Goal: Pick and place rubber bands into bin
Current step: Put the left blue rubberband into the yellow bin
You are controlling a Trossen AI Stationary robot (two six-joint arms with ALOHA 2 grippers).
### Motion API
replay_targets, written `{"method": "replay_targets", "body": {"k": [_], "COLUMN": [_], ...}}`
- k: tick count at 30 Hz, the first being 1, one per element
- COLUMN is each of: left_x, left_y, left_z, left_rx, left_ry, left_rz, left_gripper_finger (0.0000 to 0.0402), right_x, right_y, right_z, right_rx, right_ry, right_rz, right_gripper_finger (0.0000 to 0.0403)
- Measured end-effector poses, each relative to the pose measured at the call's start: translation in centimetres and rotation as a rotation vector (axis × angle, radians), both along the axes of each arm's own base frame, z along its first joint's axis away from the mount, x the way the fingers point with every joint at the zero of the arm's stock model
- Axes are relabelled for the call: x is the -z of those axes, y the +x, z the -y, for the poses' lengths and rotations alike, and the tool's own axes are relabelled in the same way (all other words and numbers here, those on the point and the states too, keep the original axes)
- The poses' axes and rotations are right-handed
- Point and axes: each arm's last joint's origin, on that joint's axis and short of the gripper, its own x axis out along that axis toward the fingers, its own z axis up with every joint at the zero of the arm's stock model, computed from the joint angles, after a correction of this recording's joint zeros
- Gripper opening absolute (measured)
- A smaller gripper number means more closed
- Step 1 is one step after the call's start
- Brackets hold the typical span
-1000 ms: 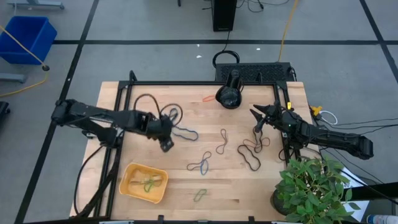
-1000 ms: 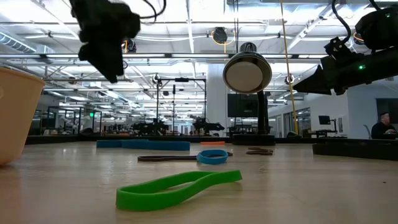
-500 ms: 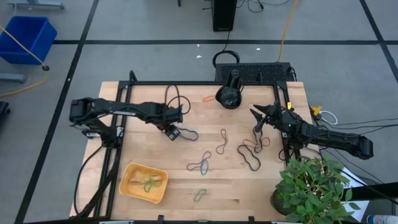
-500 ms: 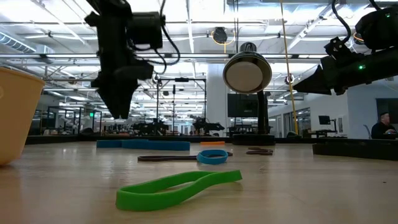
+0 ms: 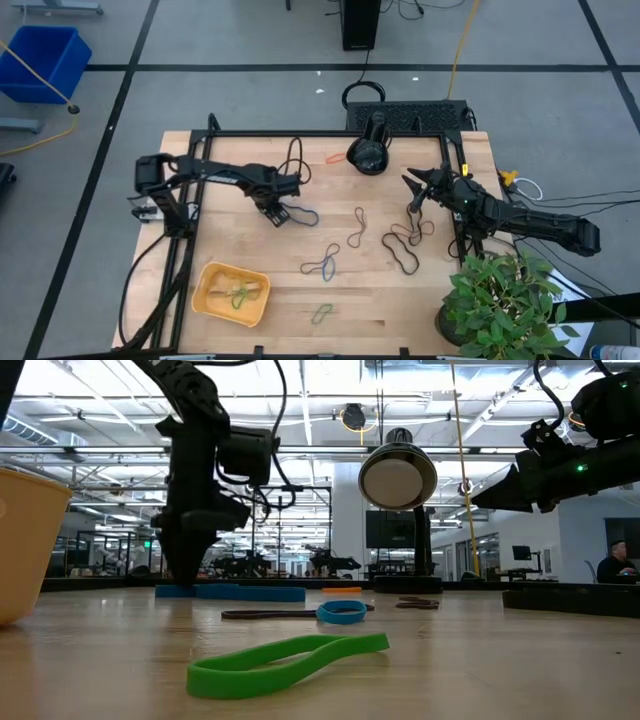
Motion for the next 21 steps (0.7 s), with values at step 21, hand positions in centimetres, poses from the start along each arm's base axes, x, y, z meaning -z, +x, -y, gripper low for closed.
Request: {"method": "replay_targets", "body": {"k": [21], "left_x": [1.3], "left_y": [0.5], "left_z": [-0.6], "left_rx": [0.092], "left_ry": [-0.083], "left_rz": [0.011], "left_gripper_finger": [0.0010], "right_x": [0.1], "right_y": [0.0], "right_z": [0.0], "right_rx": [0.021], "right_ry": [-0.006], "right_rz": [-0.012], "right_gripper_finger": [0.0130]}}
